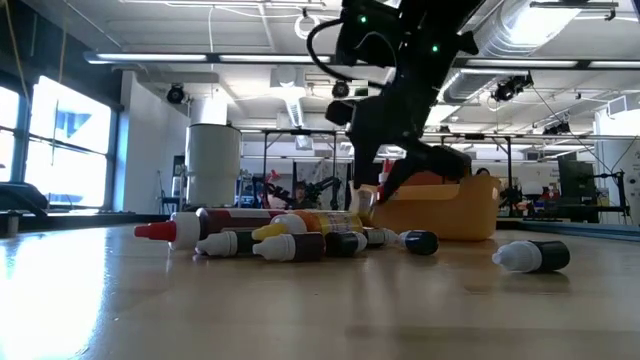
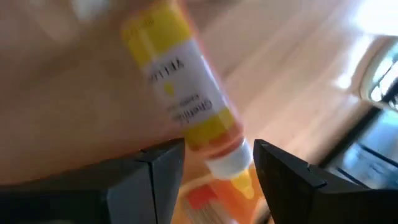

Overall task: Pick & Place food coloring
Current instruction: Put the right large yellow food coloring bottle into the yellow bin

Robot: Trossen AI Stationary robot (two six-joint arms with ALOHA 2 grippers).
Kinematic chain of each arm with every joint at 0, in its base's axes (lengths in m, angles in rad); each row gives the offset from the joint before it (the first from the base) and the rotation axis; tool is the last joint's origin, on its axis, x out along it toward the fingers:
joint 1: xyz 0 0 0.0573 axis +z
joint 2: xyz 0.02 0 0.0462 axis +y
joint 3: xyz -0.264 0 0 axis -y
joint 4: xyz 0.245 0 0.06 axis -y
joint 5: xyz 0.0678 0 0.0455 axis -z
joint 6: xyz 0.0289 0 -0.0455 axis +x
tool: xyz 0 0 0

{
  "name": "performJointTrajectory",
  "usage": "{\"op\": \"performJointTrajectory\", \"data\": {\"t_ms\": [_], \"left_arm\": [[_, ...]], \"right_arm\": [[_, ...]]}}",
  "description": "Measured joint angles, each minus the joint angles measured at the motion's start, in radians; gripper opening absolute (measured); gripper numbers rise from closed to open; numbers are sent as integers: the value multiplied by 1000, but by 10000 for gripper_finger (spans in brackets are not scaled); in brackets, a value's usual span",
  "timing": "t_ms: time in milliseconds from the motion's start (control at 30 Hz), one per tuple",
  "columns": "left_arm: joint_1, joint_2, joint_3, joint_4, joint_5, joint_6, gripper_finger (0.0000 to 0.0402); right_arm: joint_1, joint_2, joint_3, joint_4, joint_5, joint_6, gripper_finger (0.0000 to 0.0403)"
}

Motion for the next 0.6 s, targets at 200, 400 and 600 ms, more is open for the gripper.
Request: {"op": "performJointTrajectory", "data": {"t_ms": [200, 400, 600], "left_arm": [[0, 0, 0, -83, 1, -77, 129], [0, 0, 0, -108, -3, -99, 129], [0, 0, 0, -107, 1, -101, 129]], "right_arm": [[-1, 2, 0, -61, -45, -7, 186], [-13, 2, 0, -43, -161, -46, 186], [-35, 2, -1, -41, -168, -46, 178]]}}
